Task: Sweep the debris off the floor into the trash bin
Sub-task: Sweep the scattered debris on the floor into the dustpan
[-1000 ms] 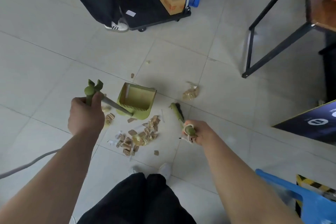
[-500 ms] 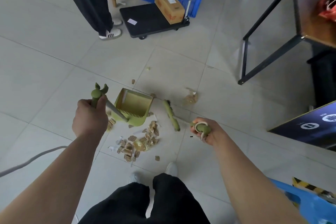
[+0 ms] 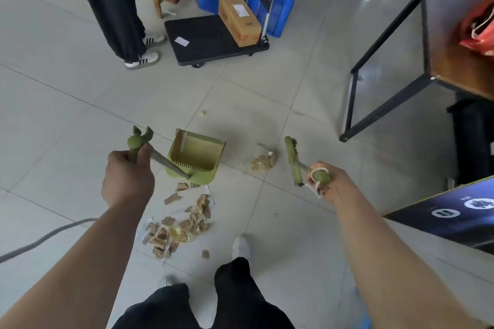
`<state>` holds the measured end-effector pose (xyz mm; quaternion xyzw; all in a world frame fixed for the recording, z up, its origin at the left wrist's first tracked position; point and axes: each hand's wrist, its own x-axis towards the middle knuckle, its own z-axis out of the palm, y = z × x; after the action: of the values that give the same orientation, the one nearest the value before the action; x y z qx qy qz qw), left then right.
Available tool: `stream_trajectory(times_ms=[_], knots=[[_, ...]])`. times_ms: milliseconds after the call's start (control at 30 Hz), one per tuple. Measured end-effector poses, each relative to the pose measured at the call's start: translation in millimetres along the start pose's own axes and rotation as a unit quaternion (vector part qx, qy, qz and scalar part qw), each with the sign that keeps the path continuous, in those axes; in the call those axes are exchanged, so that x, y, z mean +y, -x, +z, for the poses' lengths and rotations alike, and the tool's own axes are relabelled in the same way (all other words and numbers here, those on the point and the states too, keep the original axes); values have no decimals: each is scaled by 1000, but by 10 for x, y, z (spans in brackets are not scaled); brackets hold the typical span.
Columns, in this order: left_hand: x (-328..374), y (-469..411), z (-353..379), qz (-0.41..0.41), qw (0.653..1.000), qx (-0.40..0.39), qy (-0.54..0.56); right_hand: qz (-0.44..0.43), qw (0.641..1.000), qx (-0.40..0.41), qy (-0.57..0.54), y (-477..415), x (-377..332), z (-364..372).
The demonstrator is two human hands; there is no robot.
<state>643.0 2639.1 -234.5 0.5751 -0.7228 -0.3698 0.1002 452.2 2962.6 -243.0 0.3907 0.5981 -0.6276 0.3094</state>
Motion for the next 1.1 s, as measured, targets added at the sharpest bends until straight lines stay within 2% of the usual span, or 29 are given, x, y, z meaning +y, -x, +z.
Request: stream_trajectory(times_ms=[267,467,533,800,933,1100], knots=[[174,130,415,-55,997,48,-18,27,994,-13,103,-646,-323,120],[203,252,480,-91,993,70,-21,55,969,-155,183,-842,91,485],[213,278,475,-95,993,73,-19,55,958,-170,223,-784,188,567],[288,318,283,-112,988,108,1,16,956,-185,229,-718,-287,629],[281,345,206,-113,986,125,10,6,948,-170,269,-712,-277,697],[158,395,90,-133,980,148,22,4,952,-161,261,-728,-168,902]])
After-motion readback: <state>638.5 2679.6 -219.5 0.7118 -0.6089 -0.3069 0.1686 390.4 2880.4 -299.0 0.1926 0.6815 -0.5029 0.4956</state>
